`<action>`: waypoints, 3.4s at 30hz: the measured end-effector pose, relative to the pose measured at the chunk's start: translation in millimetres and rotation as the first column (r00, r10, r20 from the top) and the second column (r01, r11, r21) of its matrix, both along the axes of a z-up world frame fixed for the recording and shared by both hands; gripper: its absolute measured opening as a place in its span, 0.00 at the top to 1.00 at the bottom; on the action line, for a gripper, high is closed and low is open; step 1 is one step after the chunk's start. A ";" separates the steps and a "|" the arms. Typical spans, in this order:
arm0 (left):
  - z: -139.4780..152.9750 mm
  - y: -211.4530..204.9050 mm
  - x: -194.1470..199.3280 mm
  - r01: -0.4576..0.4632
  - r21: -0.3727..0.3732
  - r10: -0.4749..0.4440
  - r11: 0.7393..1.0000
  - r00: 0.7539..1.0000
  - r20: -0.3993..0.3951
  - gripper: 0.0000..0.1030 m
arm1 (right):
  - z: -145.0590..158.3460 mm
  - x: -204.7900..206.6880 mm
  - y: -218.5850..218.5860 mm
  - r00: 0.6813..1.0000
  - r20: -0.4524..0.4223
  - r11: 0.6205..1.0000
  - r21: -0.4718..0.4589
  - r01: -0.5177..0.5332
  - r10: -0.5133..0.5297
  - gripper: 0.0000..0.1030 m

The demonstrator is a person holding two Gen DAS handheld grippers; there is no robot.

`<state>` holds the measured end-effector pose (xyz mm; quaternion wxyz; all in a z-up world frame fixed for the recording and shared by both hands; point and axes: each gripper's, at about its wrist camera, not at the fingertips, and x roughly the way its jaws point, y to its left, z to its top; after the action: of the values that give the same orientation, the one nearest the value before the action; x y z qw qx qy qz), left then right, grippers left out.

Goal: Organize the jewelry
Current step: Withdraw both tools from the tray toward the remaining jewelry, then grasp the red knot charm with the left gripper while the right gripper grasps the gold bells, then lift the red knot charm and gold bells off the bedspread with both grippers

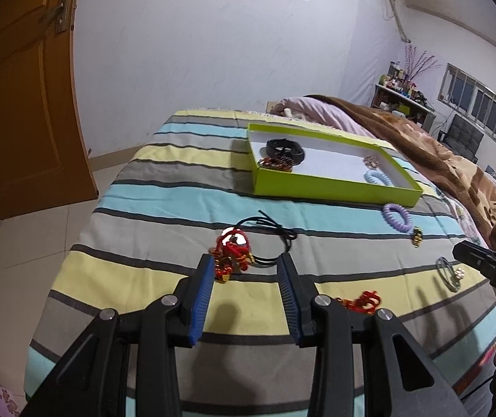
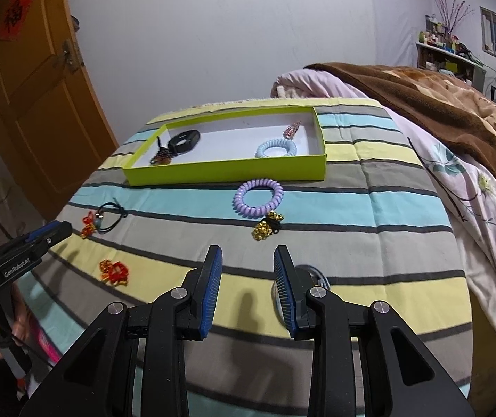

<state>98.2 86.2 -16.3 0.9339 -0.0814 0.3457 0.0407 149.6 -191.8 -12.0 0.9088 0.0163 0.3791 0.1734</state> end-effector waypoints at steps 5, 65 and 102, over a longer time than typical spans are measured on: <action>-8.0 3.7 12.6 -0.010 0.003 0.010 1.000 0.999 -0.035 0.62 | -8.9 16.8 2.6 0.999 -0.037 1.000 0.006 0.014 -0.014 0.69; 15.5 -16.7 -4.9 0.035 0.010 -0.035 0.999 0.999 0.006 0.79 | 12.7 15.1 16.1 1.000 0.014 1.000 -0.021 0.002 -0.002 0.83; 45.8 -58.6 7.8 0.110 0.029 -0.112 0.993 0.991 0.072 0.79 | 45.8 -11.0 5.4 0.994 0.109 1.000 0.000 -0.014 0.014 0.83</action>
<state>105.9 27.6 29.5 0.9478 -0.0516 0.3144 -0.0100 138.6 -186.4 33.8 0.9270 0.0045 0.3289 0.1803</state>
